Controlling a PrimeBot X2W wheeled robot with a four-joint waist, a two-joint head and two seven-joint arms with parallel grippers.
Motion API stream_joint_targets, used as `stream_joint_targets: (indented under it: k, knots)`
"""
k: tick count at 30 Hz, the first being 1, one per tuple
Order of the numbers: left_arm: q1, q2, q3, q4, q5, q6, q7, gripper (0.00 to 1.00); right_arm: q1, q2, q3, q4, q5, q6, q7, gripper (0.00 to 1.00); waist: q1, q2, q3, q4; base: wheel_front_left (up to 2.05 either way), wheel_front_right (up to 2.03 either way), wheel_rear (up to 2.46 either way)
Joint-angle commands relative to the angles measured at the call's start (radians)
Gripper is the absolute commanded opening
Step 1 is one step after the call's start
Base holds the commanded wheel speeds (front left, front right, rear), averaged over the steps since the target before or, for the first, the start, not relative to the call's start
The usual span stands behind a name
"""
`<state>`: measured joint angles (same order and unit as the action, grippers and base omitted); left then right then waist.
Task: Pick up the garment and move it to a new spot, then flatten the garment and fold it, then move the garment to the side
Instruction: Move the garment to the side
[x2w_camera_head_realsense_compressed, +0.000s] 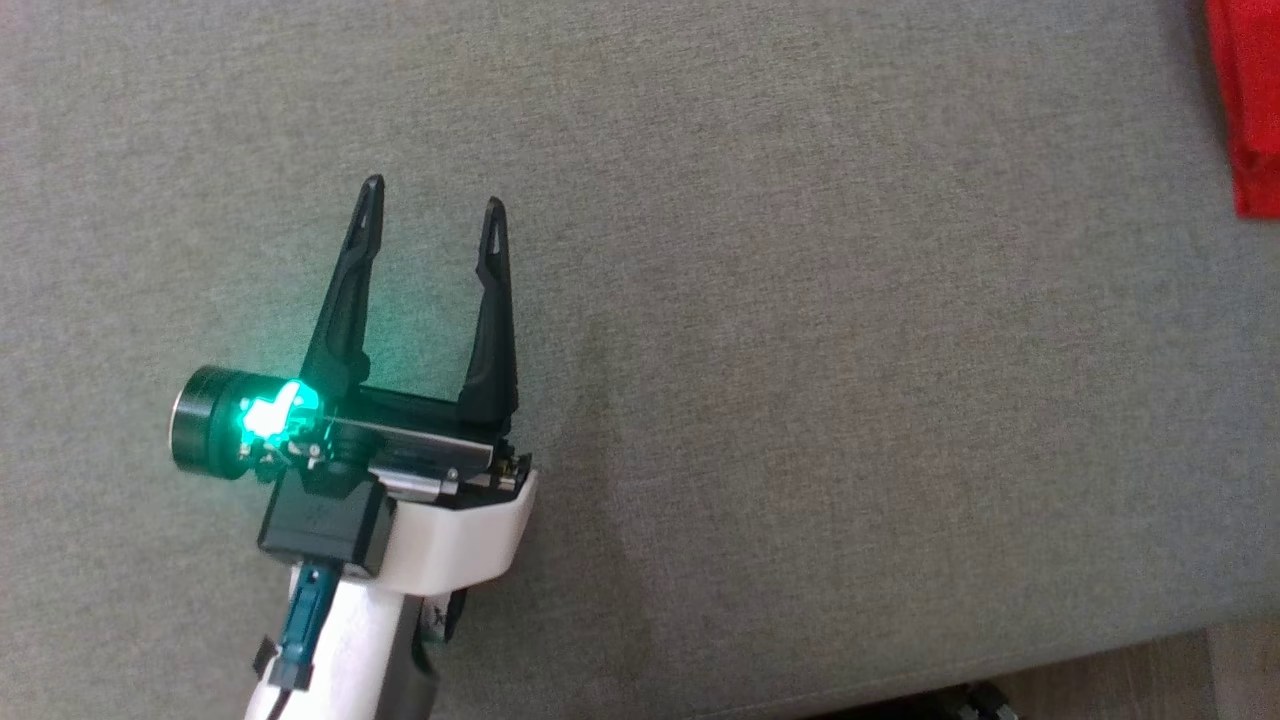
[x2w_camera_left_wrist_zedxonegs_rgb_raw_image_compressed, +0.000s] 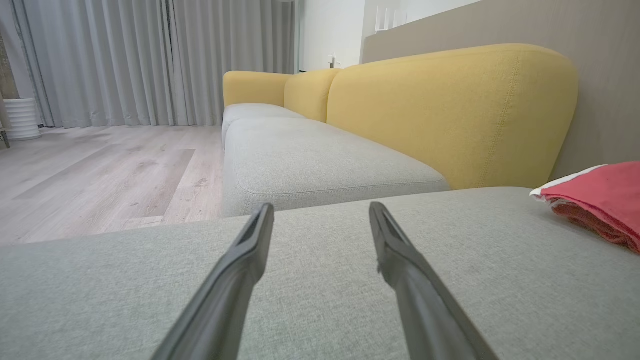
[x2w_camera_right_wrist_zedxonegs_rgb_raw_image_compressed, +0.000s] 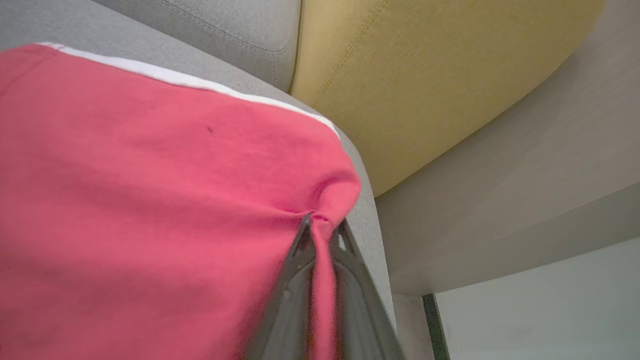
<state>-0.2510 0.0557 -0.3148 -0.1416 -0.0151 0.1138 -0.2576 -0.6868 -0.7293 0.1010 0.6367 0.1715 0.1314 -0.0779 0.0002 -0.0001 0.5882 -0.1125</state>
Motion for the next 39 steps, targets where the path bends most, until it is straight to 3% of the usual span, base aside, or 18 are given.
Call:
stream_joint_targets:
  k: [1, 2, 6, 10, 13, 15, 17, 24, 31, 39]
  knots:
    - [-0.012, 0.008, 0.024, -0.025, 0.01, 0.0, -0.004, 1.0, 0.014, -0.038, -0.02, -0.026, -0.02, -0.001, 0.002, 0.63, -0.0002, 0.0001, 0.001, 0.003, 0.0, 0.0, 0.0]
    - [-0.015, 0.008, 0.022, -0.022, 0.01, 0.0, -0.004, 1.0, 0.011, -0.036, -0.042, -0.027, -0.046, -0.001, -0.006, 1.0, -0.0002, 0.0001, 0.0, 0.006, 0.0, 0.0, 0.0]
    - [-0.012, 0.006, 0.017, -0.006, 0.005, 0.008, -0.004, 1.0, 0.028, 0.012, -0.124, -0.037, -0.156, -0.001, -0.056, 1.0, -0.0002, 0.0001, -0.034, 0.023, 0.0, 0.0, 0.0]
    - [0.018, 0.003, 0.022, 0.021, -0.008, 0.026, -0.004, 1.0, 0.078, 0.11, -0.169, -0.065, -0.215, -0.001, -0.101, 1.0, -0.0002, 0.0001, -0.115, 0.042, 0.0, 0.0, 0.0]
    - [0.055, 0.001, 0.033, 0.056, -0.025, 0.046, -0.004, 1.0, 0.132, 0.209, -0.156, -0.102, -0.183, -0.001, -0.123, 1.0, -0.0002, 0.0001, -0.191, 0.058, 0.0, 0.0, 0.0]
    - [0.069, 0.0, 0.037, 0.067, -0.034, 0.051, -0.004, 1.0, 0.155, 0.238, -0.14, -0.116, -0.165, -0.001, -0.129, 1.0, -0.0002, 0.0001, -0.217, 0.063, 0.0, 0.0, 0.0]
    - [0.112, -0.002, 0.046, 0.1, -0.063, 0.059, -0.004, 1.0, 0.229, 0.313, -0.085, -0.155, -0.114, -0.001, -0.148, 1.0, -0.0002, 0.0001, -0.294, 0.085, 0.0, 0.0, 0.0]
    - [0.202, -0.005, 0.075, 0.16, -0.136, 0.058, -0.004, 1.0, 0.39, 0.474, 0.062, -0.168, 0.008, -0.001, -0.179, 1.0, -0.0002, 0.0001, -0.444, 0.143, 0.0, 0.0, 0.0]
    - [0.295, -0.005, 0.091, 0.134, -0.114, 0.052, -0.004, 1.0, 0.567, 0.596, 0.031, -0.315, 0.036, -0.001, -0.183, 1.0, -0.0002, 0.0001, -0.576, 0.183, 0.0, 0.0, 0.0]
    - [0.429, -0.005, 0.113, 0.059, -0.063, 0.037, -0.004, 1.0, 0.765, 0.656, 0.008, -0.479, 0.003, -0.001, -0.184, 1.0, -0.0002, 0.0001, -0.639, 0.18, 0.0, 0.0, 0.0]
